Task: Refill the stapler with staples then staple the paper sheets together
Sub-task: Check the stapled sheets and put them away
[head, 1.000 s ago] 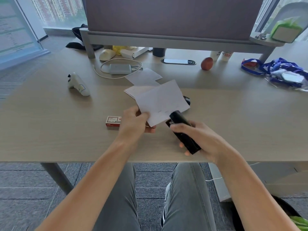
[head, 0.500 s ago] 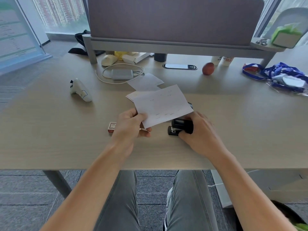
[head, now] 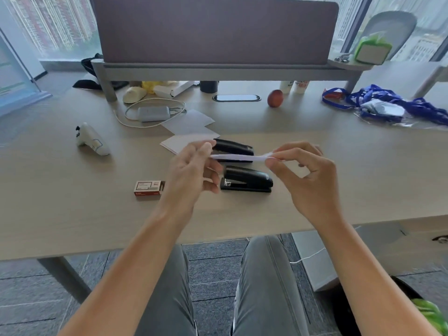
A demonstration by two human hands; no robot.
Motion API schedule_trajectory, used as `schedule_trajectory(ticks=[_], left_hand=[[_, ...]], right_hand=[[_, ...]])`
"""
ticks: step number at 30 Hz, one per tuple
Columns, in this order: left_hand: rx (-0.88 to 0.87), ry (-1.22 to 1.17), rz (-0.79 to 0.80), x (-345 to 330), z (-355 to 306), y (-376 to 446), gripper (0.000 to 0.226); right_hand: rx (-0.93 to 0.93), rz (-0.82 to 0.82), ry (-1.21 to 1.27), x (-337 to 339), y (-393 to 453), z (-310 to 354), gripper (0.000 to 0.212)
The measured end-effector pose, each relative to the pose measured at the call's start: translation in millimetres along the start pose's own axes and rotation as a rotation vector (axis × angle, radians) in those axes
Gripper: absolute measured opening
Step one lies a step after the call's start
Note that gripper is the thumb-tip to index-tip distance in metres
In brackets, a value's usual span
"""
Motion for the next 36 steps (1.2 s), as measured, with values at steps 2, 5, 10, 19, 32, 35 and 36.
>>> schedule_trajectory(ticks=[2,5,10,19,32,35,36], left_hand=[[-0.028,-0.004,0.034,-11.5,-7.4,-5.9,0.034],[-0.096,0.106,0.061,-28.1,-14.1,-12.2,0.029],[-0.085,0.176,0.123,-51.0,-4.8,-17.3,0.025],[-0.026,0.092,0.267,-95.3,17.5,-21.7,0.026],[0.151,-0.038,0.596,-247.7,80.6,-70.6,0.031],[0.124,0.111,0.668,-280.9,107.1,-84.1,0.021],[0.105,0.167,0.691,-291.3,116.5,-87.9,0.021]], right_hand=[[-0.040,-0.018,0.037,14.8,5.0,4.0,0.006],[-0.157,0.001,0.115,33.7,12.3,2.9,0.009],[-0.333,0.023,0.131,57.6,11.2,-3.1,0.009],[-0.452,-0.047,-0.046,103.7,-23.2,-2.3,0.011],[-0.810,-0.587,-0.068,237.7,-158.4,-28.4,0.024],[-0.838,-0.651,-0.037,257.3,-193.9,-44.1,0.022],[-0.847,-0.687,-0.032,264.6,-205.9,-49.7,0.027]])
Point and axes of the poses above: each hand's wrist, its own y-axis towards the middle knuckle, its own x-axis out of the back of the hand, z = x × y, the point moved 6 cm from there along y, towards the middle knuckle, and after that the axes turned 5 degrees about x, right-handed, at the moved point
